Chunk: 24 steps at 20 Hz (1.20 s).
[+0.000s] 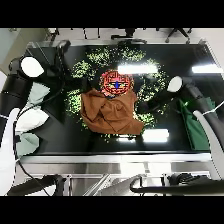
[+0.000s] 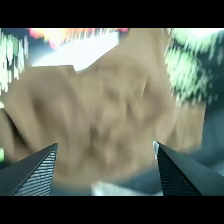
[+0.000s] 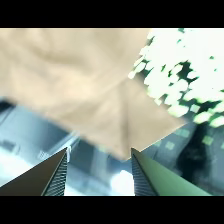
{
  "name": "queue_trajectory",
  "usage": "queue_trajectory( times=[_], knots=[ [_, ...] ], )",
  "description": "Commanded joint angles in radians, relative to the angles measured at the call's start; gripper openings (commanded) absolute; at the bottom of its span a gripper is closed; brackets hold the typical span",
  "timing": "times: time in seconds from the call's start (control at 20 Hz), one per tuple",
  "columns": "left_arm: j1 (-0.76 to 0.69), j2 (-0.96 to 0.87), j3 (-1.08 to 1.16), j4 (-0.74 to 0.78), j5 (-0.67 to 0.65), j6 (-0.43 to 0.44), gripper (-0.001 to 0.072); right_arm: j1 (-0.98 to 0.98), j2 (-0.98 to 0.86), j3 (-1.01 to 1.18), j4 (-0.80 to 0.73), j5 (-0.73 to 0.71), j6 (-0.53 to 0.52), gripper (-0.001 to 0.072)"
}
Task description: Fold the shirts.
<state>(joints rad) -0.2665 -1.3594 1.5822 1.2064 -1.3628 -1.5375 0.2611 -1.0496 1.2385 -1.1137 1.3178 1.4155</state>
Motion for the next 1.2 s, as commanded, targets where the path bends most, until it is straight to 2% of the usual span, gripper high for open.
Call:
queue_trajectory(
  times=[0.0,0.1,0.2,0.3,0.45,0.6,0.7,0.95,1.0,1.1,1.15],
  knots=[
    [0.022,0.087,-0.225,0.002,-0.154,-0.020,0.0669,0.088,0.024,-0.200,0.116,-0.133,-0.052,0.0443],
    [-0.015,0.173,-0.482,-0.003,0.019,-0.020,0.0670,0.132,-0.008,-0.269,0.190,-0.274,-0.095,0.0442],
    [-0.050,0.235,-0.679,-0.005,0.271,-0.044,0.0669,0.148,-0.061,-0.270,0.249,-0.344,-0.133,0.0442],
    [-0.054,0.248,-0.766,-0.006,0.471,-0.087,0.0669,0.149,-0.109,-0.270,0.288,-0.401,-0.157,0.0442],
    [-0.053,0.179,-0.780,-0.006,0.658,-0.106,0.0669,0.150,-0.164,-0.270,0.318,-0.460,-0.169,0.0442],
    [-0.053,0.056,-0.697,-0.006,0.697,-0.106,0.0669,0.150,-0.187,-0.270,0.422,-0.515,-0.256,0.0441],
    [-0.057,-0.023,-0.613,-0.005,0.692,-0.106,0.0669,0.150,-0.189,-0.267,0.468,-0.548,-0.273,0.0440],
    [-0.061,-0.201,-0.448,-0.001,0.563,-0.104,0.0667,0.150,-0.187,-0.260,0.490,-0.558,-0.280,0.0435],
    [-0.059,-0.228,-0.426,0.012,0.541,-0.104,0.0544,0.148,-0.185,-0.260,0.490,-0.552,-0.280,0.0435],
    [-0.043,-0.270,-0.377,0.087,0.469,-0.102,0.0048,0.145,-0.180,-0.260,0.490,-0.550,-0.280,0.0435],
    [-0.036,-0.286,-0.353,0.114,0.430,-0.102,0.0013,0.139,-0.177,-0.260,0.490,-0.546,-0.280,0.0435]
  ],
)
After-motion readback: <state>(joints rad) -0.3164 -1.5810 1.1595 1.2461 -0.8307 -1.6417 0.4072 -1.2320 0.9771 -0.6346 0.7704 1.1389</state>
